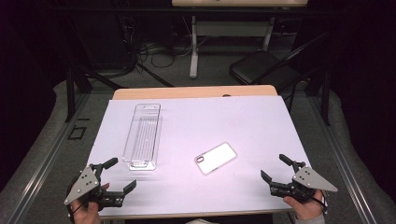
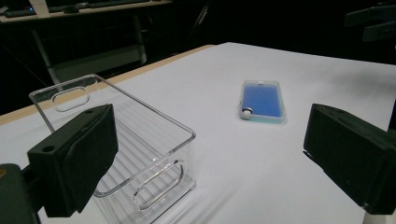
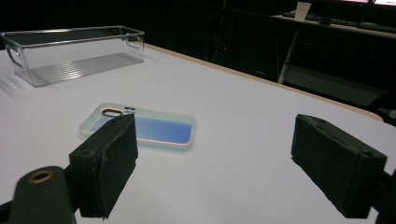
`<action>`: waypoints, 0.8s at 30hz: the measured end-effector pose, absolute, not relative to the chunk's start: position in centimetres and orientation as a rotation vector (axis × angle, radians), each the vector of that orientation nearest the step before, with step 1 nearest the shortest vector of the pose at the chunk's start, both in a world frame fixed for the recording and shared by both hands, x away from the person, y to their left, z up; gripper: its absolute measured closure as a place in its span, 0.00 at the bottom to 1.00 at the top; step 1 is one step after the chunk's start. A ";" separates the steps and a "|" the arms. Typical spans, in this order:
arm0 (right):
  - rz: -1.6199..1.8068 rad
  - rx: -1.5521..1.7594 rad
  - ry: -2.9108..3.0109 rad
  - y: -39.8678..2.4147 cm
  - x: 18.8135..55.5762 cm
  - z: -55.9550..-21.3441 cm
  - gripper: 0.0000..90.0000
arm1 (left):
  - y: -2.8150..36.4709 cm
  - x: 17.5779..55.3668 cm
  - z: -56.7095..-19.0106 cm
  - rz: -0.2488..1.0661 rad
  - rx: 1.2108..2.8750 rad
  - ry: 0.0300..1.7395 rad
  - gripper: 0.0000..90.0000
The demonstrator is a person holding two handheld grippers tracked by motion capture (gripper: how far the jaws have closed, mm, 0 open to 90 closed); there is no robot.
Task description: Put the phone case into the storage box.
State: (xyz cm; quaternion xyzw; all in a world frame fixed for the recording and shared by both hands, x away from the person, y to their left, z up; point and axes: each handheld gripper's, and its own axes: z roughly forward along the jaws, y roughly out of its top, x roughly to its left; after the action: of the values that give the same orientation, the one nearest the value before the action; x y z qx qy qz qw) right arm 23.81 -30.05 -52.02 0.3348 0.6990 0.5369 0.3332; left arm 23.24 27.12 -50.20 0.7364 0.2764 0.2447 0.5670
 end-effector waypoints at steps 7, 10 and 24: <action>1.324 0.904 1.876 -29.0 23.9 -52.1 0.16 | 27.2 23.4 -50.2 0.569 1.720 0.655 0.04; 1.331 0.881 1.900 -28.9 23.9 -51.8 0.16 | 27.2 23.4 -50.2 0.572 1.720 0.657 0.04; 1.312 0.943 1.973 -29.8 25.2 -50.1 0.25 | 27.1 23.3 -50.7 0.544 1.726 0.676 0.04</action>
State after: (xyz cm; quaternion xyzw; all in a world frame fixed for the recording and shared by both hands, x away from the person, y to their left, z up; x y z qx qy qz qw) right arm 25.22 -29.78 -50.14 0.3539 0.7401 0.4921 0.2912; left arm 23.30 27.09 -50.66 0.7348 0.2879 0.2318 0.5687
